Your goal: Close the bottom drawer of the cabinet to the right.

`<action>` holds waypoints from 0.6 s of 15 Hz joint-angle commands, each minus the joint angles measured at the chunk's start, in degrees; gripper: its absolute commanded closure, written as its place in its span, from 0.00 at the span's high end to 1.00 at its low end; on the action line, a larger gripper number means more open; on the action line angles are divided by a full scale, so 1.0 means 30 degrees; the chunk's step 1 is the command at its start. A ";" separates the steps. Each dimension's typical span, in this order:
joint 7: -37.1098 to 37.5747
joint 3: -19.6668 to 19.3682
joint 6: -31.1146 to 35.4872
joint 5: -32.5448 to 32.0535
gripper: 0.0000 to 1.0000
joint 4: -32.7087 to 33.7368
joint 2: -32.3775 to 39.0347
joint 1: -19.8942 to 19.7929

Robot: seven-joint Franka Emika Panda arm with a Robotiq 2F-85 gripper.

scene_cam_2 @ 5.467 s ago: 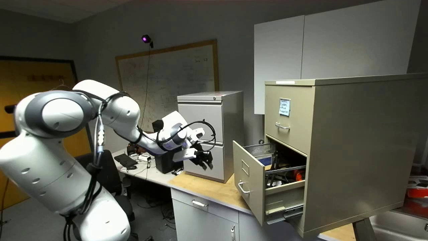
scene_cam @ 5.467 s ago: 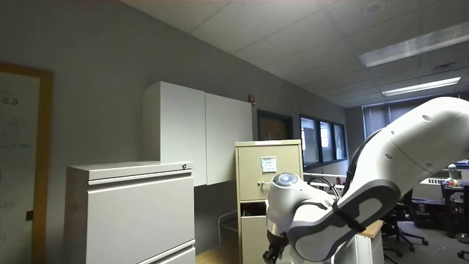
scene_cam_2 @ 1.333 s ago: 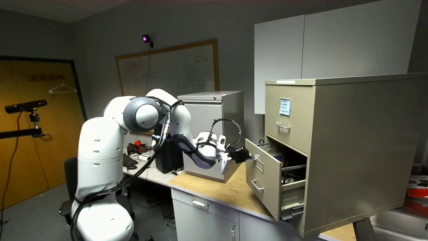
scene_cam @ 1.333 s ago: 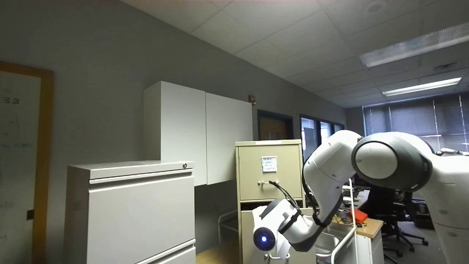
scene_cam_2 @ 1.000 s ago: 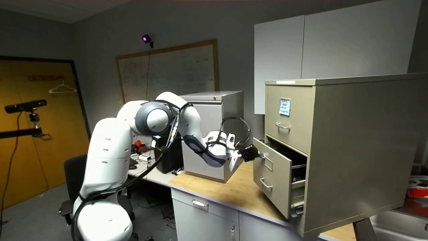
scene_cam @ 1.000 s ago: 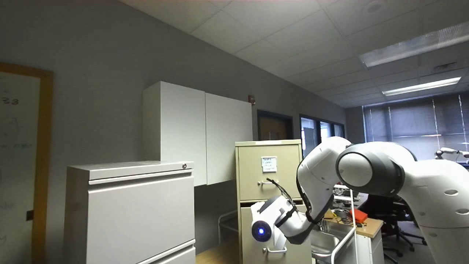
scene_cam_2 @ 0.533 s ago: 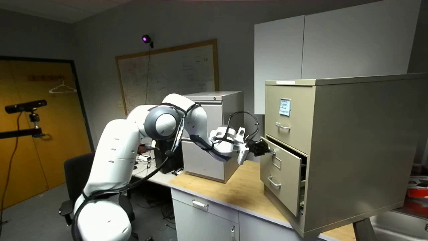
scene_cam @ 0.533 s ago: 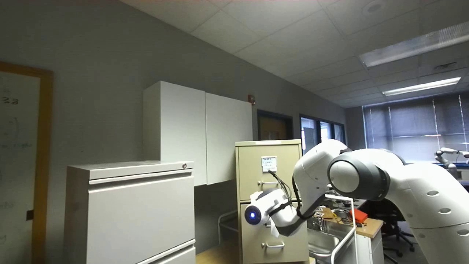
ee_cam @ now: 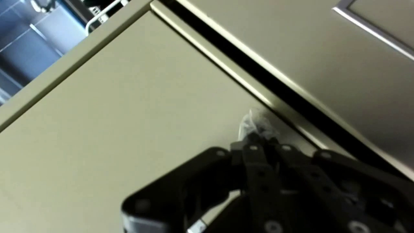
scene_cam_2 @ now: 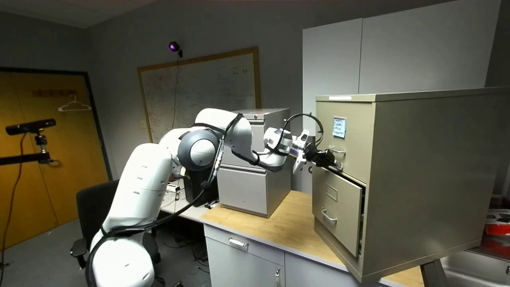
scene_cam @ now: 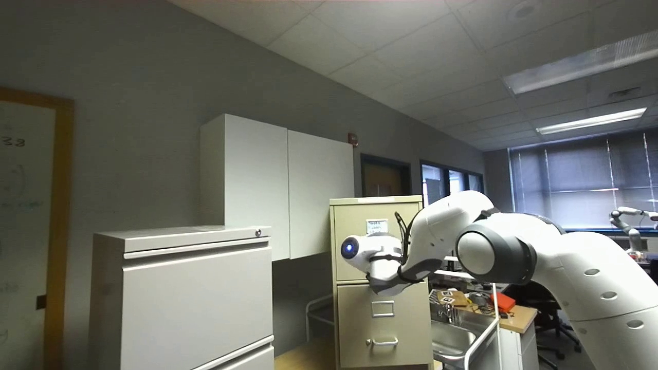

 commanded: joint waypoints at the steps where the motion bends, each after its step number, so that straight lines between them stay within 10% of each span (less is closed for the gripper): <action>1: -0.1848 0.0166 0.0698 0.5153 0.03 0.2609 0.1771 -0.0394; 9: -0.1395 -0.0352 0.3293 1.1865 0.00 -0.0557 0.0330 0.1296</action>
